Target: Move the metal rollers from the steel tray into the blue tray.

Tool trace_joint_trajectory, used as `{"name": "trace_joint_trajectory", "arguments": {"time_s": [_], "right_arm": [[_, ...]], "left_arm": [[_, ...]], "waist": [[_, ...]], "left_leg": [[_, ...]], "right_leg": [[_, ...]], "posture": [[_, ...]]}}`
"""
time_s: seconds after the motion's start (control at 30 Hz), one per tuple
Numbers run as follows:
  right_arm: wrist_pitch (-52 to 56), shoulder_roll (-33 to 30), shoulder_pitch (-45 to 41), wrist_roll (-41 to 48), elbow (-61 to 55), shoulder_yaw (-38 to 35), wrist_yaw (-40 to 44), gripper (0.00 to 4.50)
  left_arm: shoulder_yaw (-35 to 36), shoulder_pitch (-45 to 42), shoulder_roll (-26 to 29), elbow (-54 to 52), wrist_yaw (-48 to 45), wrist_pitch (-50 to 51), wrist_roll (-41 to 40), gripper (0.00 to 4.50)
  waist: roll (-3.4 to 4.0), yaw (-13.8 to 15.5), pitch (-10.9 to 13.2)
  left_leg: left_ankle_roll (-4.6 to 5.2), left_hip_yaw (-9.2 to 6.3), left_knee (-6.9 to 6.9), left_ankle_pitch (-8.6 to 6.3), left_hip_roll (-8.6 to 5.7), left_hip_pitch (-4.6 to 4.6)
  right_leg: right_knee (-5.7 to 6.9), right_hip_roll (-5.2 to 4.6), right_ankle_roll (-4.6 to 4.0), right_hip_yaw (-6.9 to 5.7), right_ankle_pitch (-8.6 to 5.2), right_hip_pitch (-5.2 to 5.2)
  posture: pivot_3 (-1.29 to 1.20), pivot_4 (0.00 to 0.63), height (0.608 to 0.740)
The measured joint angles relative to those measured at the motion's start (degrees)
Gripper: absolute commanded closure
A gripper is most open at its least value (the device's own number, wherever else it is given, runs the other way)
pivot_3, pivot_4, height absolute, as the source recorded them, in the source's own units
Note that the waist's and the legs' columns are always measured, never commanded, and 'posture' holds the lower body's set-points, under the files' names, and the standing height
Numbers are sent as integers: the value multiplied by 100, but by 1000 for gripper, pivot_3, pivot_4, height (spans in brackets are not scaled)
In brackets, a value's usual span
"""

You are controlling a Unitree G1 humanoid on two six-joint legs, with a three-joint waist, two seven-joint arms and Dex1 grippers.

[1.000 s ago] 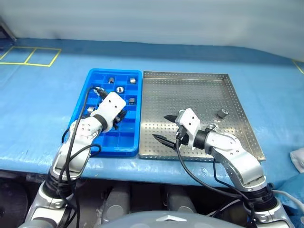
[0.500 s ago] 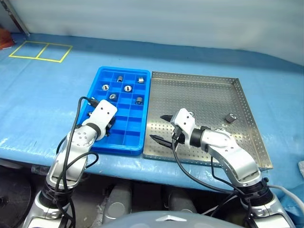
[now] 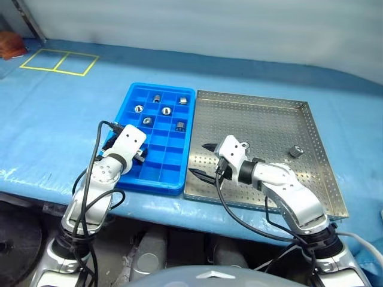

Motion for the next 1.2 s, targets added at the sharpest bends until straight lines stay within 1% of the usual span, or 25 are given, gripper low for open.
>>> {"name": "trace_joint_trajectory", "arguments": {"time_s": [0.1, 0.17, 0.23, 0.37, 0.57, 0.73, 0.93, 1.2], "right_arm": [[227, 152, -143, -223, 115, -44, -478, 0], [404, 271, -241, -371, 211, -133, -801, 0], [578, 282, -299, -485, 241, -207, -1019, 0], [846, 311, -324, -611, 249, -251, -1279, 0], [1259, 392, -497, -945, 482, -372, -1823, 0], [1506, 667, -538, -1251, 750, -382, -2320, 0], [1638, 895, -662, -1393, 911, -395, -2596, 0], [1794, 940, -766, -1625, 1117, -396, -2759, 0]], "left_arm": [[83, 2, -559, -195, -550, -715, -829, 305], [79, -10, -646, -415, -906, -1019, -1281, 305], [74, -21, -572, -505, -1177, -1207, -1524, 305], [-17, -21, -257, -497, -1480, -1372, -1642, 305], [-165, -24, -165, -414, -1584, -1519, -1680, 305], [-312, -23, -158, -397, -1596, -1532, -1699, 305], [-350, -22, -150, -390, -1603, -1572, -1705, 305], [-437, -19, -148, -390, -1601, -1636, -1713, 305]], "waist": [[-2, -23, 1], [-1, -58, 0], [2, -77, -1], [2, -122, -1], [2, -196, -1], [2, -237, -1], [3, -318, -1], [3, -354, -1]], "left_leg": [[-1, 8, 0, 0, -3, -4], [-1, 11, -6, 0, -1, -2], [-1, 9, -13, 0, 2, 4], [0, 3, -15, 0, 10, 3], [0, 4, -6, 0, 10, 3], [0, 4, -11, 0, 10, 2], [0, 4, -10, 0, 11, 3], [0, 3, -12, 0, 11, 3]], "right_leg": [[-2, -12, 0, -2, 3, -5], [0, -11, -4, -2, 3, -11], [2, -4, -10, -2, -1, -10], [4, 12, -13, -2, -4, -10], [4, 12, -10, 0, -2, -5], [4, 13, -11, 0, -2, -9], [6, 14, -10, 0, -2, -8], [5, 14, -11, 0, -2, -9]], "posture": [[243, 150, 740], [239, 150, 740], [227, 150, 740], [214, 150, 740], [206, 150, 740], [207, 150, 740], [206, 150, 740], [211, 150, 740]]}}
